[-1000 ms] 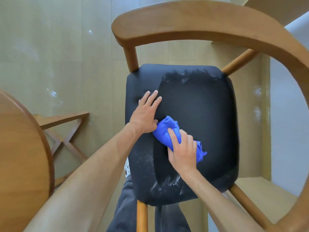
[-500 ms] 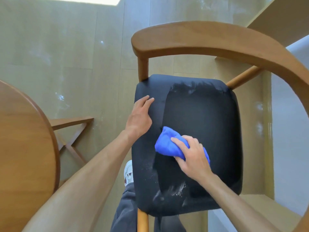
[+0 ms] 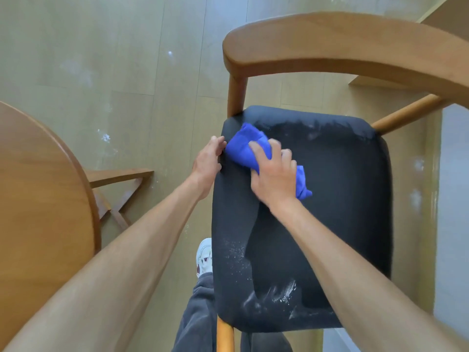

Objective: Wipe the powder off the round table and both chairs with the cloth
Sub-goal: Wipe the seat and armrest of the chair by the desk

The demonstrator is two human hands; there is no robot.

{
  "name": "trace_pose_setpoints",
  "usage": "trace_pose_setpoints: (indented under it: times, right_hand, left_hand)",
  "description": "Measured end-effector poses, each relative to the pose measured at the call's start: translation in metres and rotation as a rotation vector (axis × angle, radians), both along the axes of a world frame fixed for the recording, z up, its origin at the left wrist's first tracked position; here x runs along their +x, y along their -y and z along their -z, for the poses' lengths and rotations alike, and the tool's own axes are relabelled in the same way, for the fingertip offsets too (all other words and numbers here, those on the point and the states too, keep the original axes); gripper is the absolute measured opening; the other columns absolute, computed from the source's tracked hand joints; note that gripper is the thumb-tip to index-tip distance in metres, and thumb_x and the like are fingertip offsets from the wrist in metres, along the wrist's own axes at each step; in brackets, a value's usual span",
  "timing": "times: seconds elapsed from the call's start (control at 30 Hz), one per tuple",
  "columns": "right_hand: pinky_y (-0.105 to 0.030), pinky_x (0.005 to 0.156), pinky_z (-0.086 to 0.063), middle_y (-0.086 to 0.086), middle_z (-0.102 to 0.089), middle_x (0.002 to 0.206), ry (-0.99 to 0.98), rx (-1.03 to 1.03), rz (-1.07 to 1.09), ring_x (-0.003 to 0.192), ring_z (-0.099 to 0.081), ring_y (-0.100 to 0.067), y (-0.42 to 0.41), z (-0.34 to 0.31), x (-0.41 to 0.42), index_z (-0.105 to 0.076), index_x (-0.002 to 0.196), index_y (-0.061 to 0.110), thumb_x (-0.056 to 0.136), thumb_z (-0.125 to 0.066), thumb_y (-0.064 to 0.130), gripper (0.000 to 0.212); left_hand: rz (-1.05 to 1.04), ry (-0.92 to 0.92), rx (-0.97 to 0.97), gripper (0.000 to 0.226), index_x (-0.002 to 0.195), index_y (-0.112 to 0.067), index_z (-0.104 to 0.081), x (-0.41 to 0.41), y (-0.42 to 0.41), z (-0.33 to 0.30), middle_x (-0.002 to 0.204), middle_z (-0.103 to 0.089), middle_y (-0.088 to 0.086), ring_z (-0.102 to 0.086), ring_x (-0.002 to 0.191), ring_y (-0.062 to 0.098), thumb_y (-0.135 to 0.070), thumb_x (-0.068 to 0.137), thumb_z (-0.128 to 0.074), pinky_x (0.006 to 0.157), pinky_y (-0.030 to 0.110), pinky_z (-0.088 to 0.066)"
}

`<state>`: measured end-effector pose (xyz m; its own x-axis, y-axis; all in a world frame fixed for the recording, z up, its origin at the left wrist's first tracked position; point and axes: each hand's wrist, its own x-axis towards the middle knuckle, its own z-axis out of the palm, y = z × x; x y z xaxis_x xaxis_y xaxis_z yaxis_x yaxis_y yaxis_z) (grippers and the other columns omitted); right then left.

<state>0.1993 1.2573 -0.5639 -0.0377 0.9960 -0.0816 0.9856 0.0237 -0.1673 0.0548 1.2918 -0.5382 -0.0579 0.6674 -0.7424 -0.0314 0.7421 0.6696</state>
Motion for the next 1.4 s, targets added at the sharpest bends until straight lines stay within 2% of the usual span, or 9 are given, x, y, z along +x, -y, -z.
trace_pose_setpoints:
  times: [0.17,0.37,0.53,0.7,0.8,0.9,1.0,1.13,1.4]
  right_hand:
    - [-0.036,0.059,-0.031,-0.013,-0.058,0.119,-0.08,0.004,-0.203,0.071,-0.043,-0.028,0.082,-0.004,-0.015,-0.06,0.116,0.024,0.058,-0.06,0.011,0.06]
    - [-0.036,0.066,-0.043,-0.01,-0.06,0.113,-0.256,-0.216,-0.533,0.072,-0.048,-0.029,0.221,-0.009,0.003,-0.06,0.111,0.026,0.061,-0.049,0.01,0.054]
    - [-0.034,0.065,-0.045,-0.004,-0.054,0.111,-0.295,-0.311,-0.679,0.074,-0.046,-0.023,0.224,-0.02,0.021,-0.056,0.106,0.029,0.064,-0.046,0.014,0.045]
    - [-0.038,0.064,-0.044,-0.01,-0.057,0.114,-0.353,-0.114,-0.468,0.078,-0.052,-0.032,0.129,-0.026,0.026,-0.058,0.115,0.026,0.057,-0.058,0.013,0.06]
    - [-0.039,0.065,-0.043,-0.014,-0.057,0.117,-0.204,0.018,-0.188,0.079,-0.052,-0.035,0.034,-0.023,0.03,-0.061,0.117,0.023,0.061,-0.061,0.014,0.057]
    - [-0.041,0.07,-0.038,-0.013,-0.051,0.126,-0.088,-0.052,0.017,0.09,-0.05,-0.037,-0.022,-0.018,0.021,-0.056,0.126,0.022,0.076,-0.061,0.017,0.05]
    - [-0.037,0.065,-0.032,-0.013,-0.052,0.124,-0.073,-0.085,0.079,0.085,-0.049,-0.035,-0.011,-0.011,0.008,-0.056,0.124,0.023,0.071,-0.063,0.02,0.054]
    - [-0.035,0.058,-0.036,-0.012,-0.058,0.113,-0.098,-0.046,-0.055,0.07,-0.047,-0.03,0.04,-0.012,0.001,-0.061,0.113,0.024,0.057,-0.067,0.019,0.056]
    - [-0.033,0.065,-0.037,-0.003,-0.057,0.109,-0.24,-0.109,-0.238,0.069,-0.041,-0.024,0.136,-0.011,-0.005,-0.057,0.105,0.031,0.052,-0.059,0.019,0.054]
  left_hand:
    - [0.017,-0.032,-0.01,0.045,0.138,-0.016,-0.047,0.003,-0.001,0.0,0.141,-0.048,-0.001,-0.041,0.132,0.011,-0.037,0.103,-0.027,0.11,0.032,-0.031]
    - [0.091,-0.075,0.014,0.047,0.14,-0.024,-0.046,0.005,0.008,0.002,0.143,-0.045,-0.011,-0.038,0.129,0.004,-0.044,0.1,-0.032,0.116,0.035,-0.025]
    - [0.079,-0.075,0.015,0.057,0.142,-0.024,-0.044,0.005,0.012,0.0,0.147,-0.04,-0.011,-0.033,0.136,0.006,-0.051,0.093,-0.035,0.118,0.037,-0.021]
    - [0.027,-0.024,0.003,0.048,0.141,-0.019,-0.045,0.005,0.011,-0.002,0.146,-0.042,-0.007,-0.036,0.133,0.006,-0.042,0.102,-0.029,0.116,0.032,-0.022]
    - [0.01,-0.011,0.032,0.047,0.139,-0.016,-0.046,0.007,0.011,0.0,0.143,-0.045,-0.006,-0.04,0.121,0.001,-0.037,0.104,-0.024,0.108,0.024,-0.026]
    - [0.018,-0.014,0.032,0.049,0.139,-0.021,-0.047,0.007,0.014,0.004,0.141,-0.045,-0.013,-0.039,0.122,-0.001,-0.046,0.099,-0.032,0.114,0.03,-0.025]
    - [0.023,-0.036,0.034,0.067,0.14,-0.024,-0.047,0.008,0.015,0.003,0.145,-0.043,-0.014,-0.037,0.131,0.001,-0.058,0.083,-0.04,0.116,0.032,-0.023]
    - [0.007,-0.046,0.061,0.041,0.134,-0.024,-0.055,0.011,0.016,0.009,0.14,-0.046,-0.015,-0.042,0.125,0.001,-0.04,0.099,-0.039,0.113,0.027,-0.027]
    - [0.045,-0.075,0.096,0.043,0.139,-0.03,-0.046,0.017,0.017,0.018,0.135,-0.041,-0.02,-0.035,0.123,-0.002,-0.043,0.099,-0.036,0.108,0.024,-0.023]
